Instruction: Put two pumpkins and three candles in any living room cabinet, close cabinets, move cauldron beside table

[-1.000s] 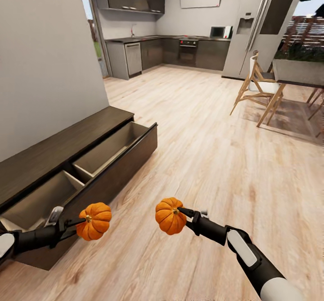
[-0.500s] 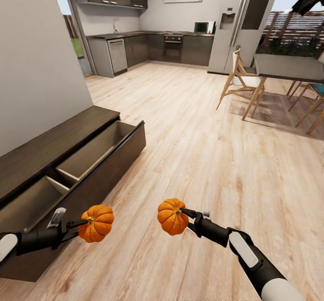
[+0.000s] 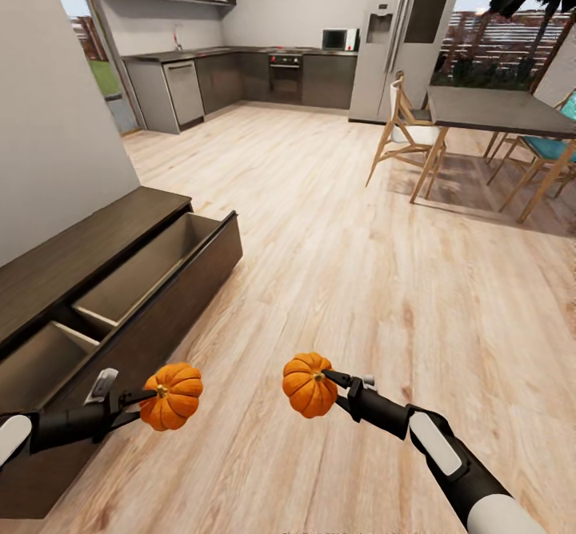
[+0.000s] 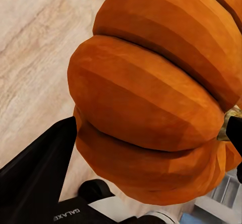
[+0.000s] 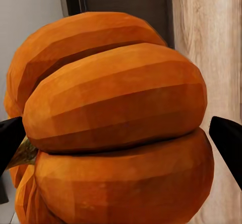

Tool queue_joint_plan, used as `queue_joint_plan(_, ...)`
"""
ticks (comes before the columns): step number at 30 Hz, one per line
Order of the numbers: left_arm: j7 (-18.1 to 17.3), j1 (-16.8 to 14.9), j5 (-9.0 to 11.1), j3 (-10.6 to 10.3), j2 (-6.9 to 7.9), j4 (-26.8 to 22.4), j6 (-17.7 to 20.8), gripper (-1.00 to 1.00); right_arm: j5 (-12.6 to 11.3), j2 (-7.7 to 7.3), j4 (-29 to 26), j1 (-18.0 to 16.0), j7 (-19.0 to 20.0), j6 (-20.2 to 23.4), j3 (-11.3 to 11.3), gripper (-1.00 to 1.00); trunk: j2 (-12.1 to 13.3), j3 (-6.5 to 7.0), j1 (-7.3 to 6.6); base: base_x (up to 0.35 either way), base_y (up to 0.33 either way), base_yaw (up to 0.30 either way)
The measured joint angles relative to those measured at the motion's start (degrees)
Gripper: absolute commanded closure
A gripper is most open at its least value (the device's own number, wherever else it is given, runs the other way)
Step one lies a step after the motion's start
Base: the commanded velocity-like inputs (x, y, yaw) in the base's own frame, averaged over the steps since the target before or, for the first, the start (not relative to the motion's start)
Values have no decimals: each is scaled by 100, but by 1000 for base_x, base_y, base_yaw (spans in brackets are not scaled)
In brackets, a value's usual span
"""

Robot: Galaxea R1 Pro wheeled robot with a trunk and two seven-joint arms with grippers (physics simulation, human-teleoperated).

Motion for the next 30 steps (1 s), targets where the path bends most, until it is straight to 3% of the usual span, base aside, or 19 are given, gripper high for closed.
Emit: queue_joint_plan(30,0,2,1,8,0,-8,-1,100,0,-5,89,0,64,-29,-4,100,0,-248,0,0,0,-151)
